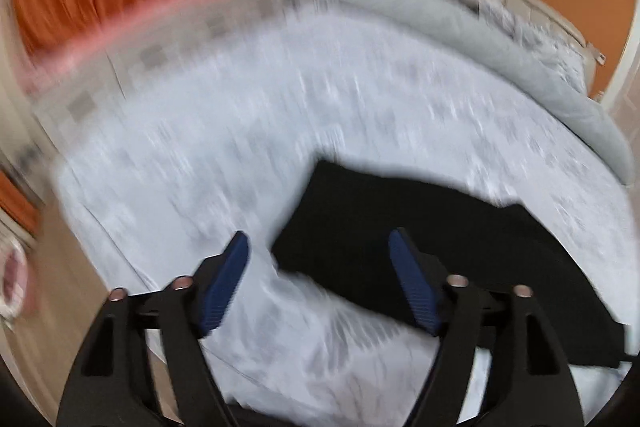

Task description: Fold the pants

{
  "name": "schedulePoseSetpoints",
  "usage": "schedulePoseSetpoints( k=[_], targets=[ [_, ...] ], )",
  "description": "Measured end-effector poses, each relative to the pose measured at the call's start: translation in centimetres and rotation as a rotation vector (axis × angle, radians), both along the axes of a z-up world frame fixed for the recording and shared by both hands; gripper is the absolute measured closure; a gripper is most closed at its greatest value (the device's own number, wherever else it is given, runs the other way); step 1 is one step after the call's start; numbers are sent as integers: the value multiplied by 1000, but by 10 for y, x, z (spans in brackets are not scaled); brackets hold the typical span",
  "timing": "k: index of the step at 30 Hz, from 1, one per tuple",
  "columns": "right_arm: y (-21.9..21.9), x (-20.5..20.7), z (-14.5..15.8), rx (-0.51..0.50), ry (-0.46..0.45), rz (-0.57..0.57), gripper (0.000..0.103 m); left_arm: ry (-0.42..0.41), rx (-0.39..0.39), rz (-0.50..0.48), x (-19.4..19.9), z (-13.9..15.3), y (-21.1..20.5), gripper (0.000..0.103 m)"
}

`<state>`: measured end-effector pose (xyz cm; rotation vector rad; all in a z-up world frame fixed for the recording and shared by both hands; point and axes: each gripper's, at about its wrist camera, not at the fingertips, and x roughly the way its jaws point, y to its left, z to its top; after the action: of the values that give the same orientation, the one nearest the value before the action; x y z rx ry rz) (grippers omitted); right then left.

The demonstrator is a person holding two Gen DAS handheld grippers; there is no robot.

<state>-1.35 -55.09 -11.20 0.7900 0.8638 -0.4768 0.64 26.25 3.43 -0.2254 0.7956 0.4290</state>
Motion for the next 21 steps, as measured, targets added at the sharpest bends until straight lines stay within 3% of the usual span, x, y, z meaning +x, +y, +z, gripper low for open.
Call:
schedulePoseSetpoints(
  k=[2,4,5,6,9,13,18,19,21],
  targets=[
    [-5,-15,19,-82,-63,-68,38,-57,64,-47,5,14,-25,12],
    [-5,-13,37,-154,-116,-36,36,-41,39,-126,26,9,-51,11],
    [-5,-4,39,-171,-115,-9,27,-18,9,-168,39,1,-64,11],
    [-4,6,37,-181,-104,19,23,12,-22,-217,55,-10,-79,11],
    [3,50,10,-175,-4,149,23,102,-70,-314,90,-45,-118,11],
    [13,89,-20,-227,144,224,23,157,-64,-364,117,-84,-150,11],
    [2,81,-16,-231,112,231,16,158,-168,-438,123,-104,-155,11],
    [-6,86,-27,-163,120,245,20,156,-172,-444,121,-104,-158,11],
    [-5,93,-31,-126,97,290,87,150,-161,-448,121,-106,-163,11]
  ],
)
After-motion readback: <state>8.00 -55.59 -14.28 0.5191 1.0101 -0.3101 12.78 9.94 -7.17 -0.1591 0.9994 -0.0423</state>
